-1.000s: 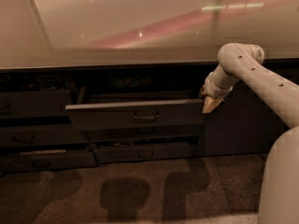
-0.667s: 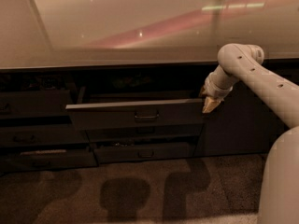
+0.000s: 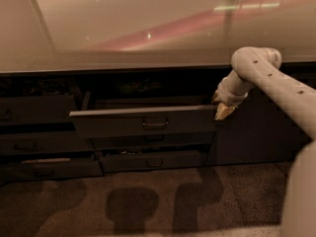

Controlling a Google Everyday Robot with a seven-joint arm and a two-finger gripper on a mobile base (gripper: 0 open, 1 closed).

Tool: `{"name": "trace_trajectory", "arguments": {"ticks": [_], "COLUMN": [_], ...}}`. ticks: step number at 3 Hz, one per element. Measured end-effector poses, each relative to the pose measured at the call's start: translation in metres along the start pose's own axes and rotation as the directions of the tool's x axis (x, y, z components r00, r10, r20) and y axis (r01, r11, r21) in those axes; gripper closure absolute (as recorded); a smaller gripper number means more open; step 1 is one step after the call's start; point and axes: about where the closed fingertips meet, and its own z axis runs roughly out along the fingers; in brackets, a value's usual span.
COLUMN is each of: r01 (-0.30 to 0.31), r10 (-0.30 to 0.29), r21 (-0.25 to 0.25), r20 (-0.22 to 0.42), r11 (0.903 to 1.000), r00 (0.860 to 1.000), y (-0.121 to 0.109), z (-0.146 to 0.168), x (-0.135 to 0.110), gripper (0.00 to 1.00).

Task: Open top drawer

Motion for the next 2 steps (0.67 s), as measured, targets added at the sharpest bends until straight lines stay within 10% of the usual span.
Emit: {"name": "trace_trajectory", "arguments": {"ticks": [2], "r01": [0.014], "r10": [-0.014], "r21": [0.004], "r20": [-0.005], "r11": [0.9999], "r00": [1.000], "y": [0.018], "z": [0.004], "x": [-0.002], "gripper": [1.00]}}
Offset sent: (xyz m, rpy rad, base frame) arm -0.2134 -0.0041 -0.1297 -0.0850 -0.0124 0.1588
